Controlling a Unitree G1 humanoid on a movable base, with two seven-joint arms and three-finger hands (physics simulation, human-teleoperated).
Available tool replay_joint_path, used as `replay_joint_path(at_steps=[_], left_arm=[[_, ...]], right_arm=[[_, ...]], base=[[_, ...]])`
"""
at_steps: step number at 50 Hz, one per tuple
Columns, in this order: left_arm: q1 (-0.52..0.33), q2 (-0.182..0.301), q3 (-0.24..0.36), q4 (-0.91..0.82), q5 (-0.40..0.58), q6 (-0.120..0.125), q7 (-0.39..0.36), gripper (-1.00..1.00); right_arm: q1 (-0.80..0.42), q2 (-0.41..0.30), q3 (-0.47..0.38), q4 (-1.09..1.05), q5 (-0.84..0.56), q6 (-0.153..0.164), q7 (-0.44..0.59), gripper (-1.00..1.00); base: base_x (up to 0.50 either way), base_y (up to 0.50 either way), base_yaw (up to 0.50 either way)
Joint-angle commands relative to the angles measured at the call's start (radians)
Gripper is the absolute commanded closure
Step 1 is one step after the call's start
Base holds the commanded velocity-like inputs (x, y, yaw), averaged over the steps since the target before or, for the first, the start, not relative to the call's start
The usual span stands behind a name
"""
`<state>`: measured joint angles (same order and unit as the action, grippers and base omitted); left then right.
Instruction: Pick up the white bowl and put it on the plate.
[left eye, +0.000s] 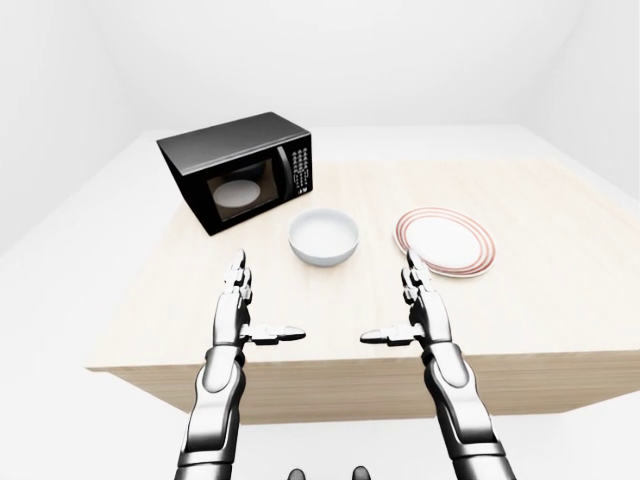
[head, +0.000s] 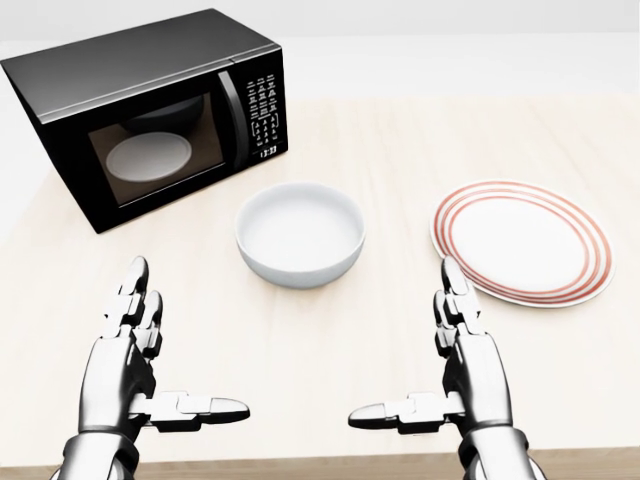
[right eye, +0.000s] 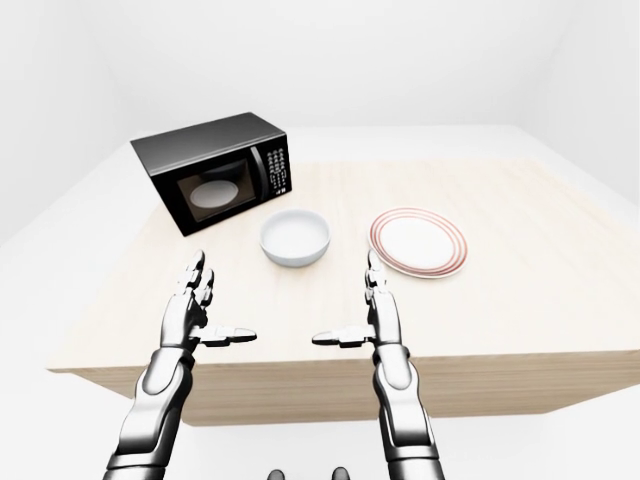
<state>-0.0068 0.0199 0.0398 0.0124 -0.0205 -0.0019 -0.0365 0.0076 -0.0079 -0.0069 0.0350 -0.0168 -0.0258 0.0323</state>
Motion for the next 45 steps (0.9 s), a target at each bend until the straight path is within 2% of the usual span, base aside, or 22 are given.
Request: replay_joint_path(at_steps=[1,16,24,30,36,40,45], left_arm=[[-0.001,0.0,0.0,0.0,0.0,0.0,0.0,-1.0],[-0.001,0.0,0.0,0.0,0.0,0.0,0.0,-1.0],[-0.001,0.0,0.0,0.0,0.0,0.0,0.0,-1.0],[-0.001,0.0,0.0,0.0,0.0,0.0,0.0,-1.0],[-0.001,0.0,0.0,0.0,0.0,0.0,0.0,-1.0],[-0.001,0.0,0.0,0.0,0.0,0.0,0.0,-1.0],[-0.001,0.0,0.0,0.0,0.0,0.0,0.0,-1.0]], right_arm=[[0.002,0.001,0.004,0.006,-0.005,-0.016,0.0,-1.0],[0.002,0.001,0.006,-0.002,-0.007,-0.01,0.002,-1.0],[0.001,0.001,0.004,0.014,-0.006,-0.023,0.004,-1.0],[0.002,0.001,0.005,0.005,-0.006,-0.018,0.005,-1.0],[0.002,0.001,0.004,0.014,-0.005,-0.025,0.006,-1.0],[0.005,0.0,0.005,-0.006,-0.005,-0.01,0.007,-1.0],[0.004,0.001,0.007,-0.001,-0.007,-0.015,0.007,-1.0]], base=[[0.17,0.0,0.0],[0.17,0.0,0.0],[0.17,0.0,0.0],[0.17,0.0,0.0],[0.17,0.0,0.0],[0.17,0.0,0.0],[0.17,0.0,0.0]])
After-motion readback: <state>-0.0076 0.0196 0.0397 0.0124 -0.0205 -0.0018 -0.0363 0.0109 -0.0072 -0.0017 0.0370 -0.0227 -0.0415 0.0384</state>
